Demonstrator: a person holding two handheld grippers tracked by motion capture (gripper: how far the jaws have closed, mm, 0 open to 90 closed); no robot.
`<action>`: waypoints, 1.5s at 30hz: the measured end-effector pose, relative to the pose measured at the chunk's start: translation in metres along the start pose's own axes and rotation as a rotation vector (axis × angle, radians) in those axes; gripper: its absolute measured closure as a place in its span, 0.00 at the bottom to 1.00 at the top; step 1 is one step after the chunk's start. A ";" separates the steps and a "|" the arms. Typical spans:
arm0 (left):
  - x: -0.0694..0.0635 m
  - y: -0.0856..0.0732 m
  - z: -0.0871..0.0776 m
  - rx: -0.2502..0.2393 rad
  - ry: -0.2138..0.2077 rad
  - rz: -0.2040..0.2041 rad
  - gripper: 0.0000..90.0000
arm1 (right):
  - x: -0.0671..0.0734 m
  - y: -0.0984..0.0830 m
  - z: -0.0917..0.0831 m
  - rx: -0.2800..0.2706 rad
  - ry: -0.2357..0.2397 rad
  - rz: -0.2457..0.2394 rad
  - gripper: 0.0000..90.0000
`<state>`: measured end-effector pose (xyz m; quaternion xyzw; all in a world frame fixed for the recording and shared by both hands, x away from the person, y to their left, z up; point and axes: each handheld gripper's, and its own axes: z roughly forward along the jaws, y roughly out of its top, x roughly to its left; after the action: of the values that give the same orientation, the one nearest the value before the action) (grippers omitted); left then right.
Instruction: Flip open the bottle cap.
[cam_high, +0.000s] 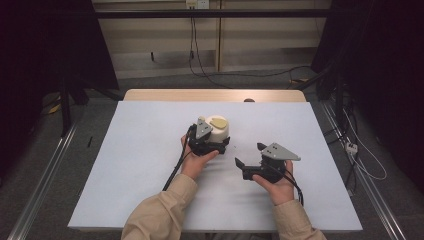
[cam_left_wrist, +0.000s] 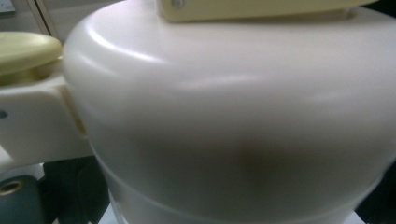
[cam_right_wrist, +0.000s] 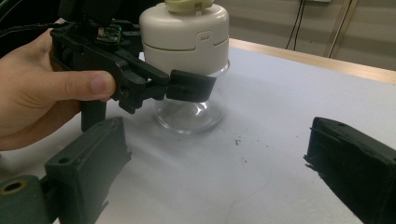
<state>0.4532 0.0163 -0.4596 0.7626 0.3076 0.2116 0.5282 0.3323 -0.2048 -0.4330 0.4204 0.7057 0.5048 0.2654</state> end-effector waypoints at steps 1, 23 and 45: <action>0.000 0.000 0.000 0.000 0.000 0.000 0.05 | 0.000 0.000 0.000 0.000 0.001 0.004 0.05; 0.000 0.000 0.000 0.003 0.001 0.007 0.05 | -0.008 0.008 0.001 -0.010 0.046 0.062 0.31; -0.001 0.000 0.000 0.001 0.006 0.004 0.05 | -0.013 0.029 0.012 -0.023 0.078 0.047 0.80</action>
<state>0.4525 0.0151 -0.4599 0.7628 0.3076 0.2147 0.5266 0.3576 -0.2063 -0.4108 0.4138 0.6996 0.5350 0.2304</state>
